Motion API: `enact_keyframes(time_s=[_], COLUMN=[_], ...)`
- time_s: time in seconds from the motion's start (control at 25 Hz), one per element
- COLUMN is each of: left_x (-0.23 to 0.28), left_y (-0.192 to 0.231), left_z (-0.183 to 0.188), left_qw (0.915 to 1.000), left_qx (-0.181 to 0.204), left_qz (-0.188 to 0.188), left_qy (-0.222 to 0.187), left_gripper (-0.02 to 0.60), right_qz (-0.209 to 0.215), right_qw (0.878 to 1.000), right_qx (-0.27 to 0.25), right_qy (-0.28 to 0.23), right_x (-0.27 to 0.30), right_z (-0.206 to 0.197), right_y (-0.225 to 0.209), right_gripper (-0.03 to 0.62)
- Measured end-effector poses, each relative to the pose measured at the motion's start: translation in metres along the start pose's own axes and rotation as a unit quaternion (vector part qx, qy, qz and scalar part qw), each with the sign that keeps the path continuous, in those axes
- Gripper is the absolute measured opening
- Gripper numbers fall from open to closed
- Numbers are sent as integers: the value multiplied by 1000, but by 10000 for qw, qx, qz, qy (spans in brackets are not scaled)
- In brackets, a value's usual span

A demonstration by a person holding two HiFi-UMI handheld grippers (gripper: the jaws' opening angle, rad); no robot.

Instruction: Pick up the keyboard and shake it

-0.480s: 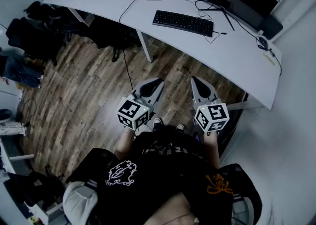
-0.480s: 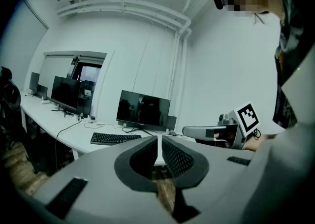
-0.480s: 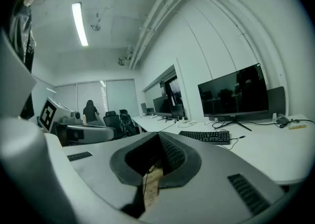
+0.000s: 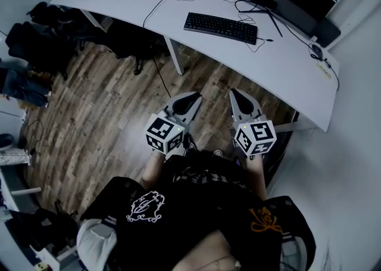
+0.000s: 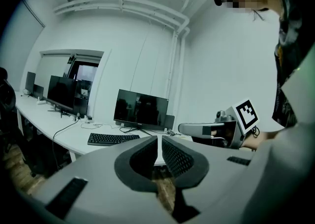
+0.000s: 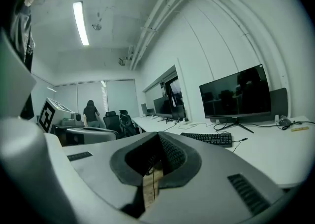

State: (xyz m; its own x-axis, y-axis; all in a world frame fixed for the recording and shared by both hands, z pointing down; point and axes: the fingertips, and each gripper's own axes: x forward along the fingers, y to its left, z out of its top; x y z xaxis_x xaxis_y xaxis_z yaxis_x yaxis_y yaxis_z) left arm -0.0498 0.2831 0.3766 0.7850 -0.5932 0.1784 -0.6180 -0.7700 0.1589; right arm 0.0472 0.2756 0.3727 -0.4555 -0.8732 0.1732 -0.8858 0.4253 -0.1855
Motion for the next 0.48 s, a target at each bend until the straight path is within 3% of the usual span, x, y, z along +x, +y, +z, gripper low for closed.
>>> enact_keyframes(time_s=[0.48], left_x=[-12], left_y=[33], left_z=[2], left_qw=[10000], left_qx=[-10], left_qz=[26], left_qy=[-72], left_gripper=[40], right_qz=[103], right_qw=[9999], right_qx=[75], right_qy=[96], right_x=[40], right_z=[-3], right_y=[23], right_gripper=[15])
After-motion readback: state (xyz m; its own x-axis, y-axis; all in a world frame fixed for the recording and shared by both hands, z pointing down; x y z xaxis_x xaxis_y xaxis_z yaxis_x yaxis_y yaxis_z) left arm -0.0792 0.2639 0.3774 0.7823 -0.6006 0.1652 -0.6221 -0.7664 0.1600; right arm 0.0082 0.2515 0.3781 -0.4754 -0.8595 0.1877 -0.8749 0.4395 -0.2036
